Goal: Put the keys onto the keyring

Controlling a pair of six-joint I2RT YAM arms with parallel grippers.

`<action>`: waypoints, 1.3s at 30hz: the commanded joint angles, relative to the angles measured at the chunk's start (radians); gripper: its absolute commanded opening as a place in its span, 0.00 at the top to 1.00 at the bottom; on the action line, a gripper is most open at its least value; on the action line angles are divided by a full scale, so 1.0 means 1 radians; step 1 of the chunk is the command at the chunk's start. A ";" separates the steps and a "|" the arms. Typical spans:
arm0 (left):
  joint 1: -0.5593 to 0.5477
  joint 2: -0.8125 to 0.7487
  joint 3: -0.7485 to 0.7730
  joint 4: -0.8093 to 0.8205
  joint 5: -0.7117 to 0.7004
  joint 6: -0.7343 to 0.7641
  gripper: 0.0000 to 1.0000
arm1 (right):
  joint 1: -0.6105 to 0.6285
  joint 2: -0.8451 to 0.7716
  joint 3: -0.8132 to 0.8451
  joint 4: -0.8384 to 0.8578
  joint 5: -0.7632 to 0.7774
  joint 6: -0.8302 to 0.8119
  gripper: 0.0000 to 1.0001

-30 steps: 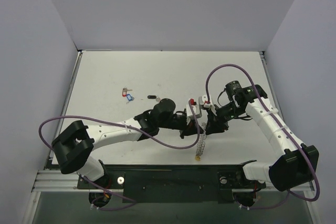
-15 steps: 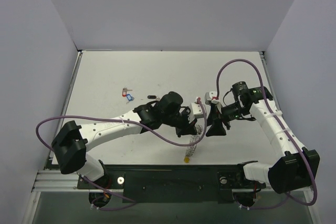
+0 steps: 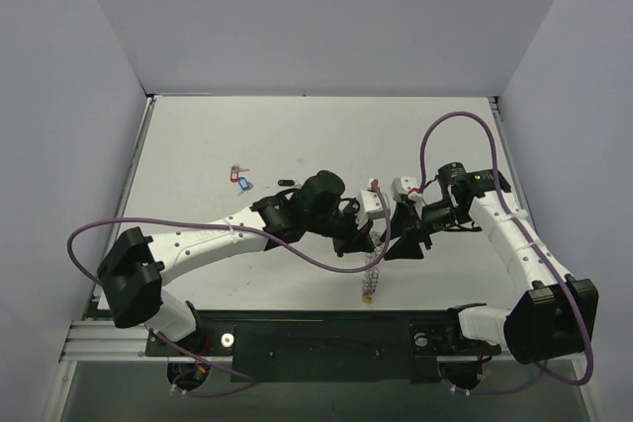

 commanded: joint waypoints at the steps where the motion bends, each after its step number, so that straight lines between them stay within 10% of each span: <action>1: -0.004 -0.033 0.011 0.109 0.037 -0.023 1.00 | -0.003 0.009 -0.007 -0.026 -0.095 -0.046 0.58; 16: -0.002 -0.033 0.004 0.133 0.043 -0.065 1.00 | 0.018 0.033 0.011 -0.026 -0.078 -0.028 1.00; 21: -0.001 -0.039 -0.007 0.173 0.029 -0.091 1.00 | 0.020 0.029 0.016 -0.026 -0.078 -0.016 1.00; 25: 0.025 -0.102 -0.122 0.386 0.011 -0.198 0.95 | 0.001 0.024 0.027 -0.027 -0.110 0.017 1.00; 30: 0.039 -0.220 -0.370 0.786 -0.050 -0.327 0.53 | -0.017 0.015 0.028 -0.027 -0.145 0.043 1.00; 39: 0.030 -0.202 -0.653 1.317 -0.129 -0.365 0.50 | -0.039 -0.013 0.027 0.006 -0.167 0.103 1.00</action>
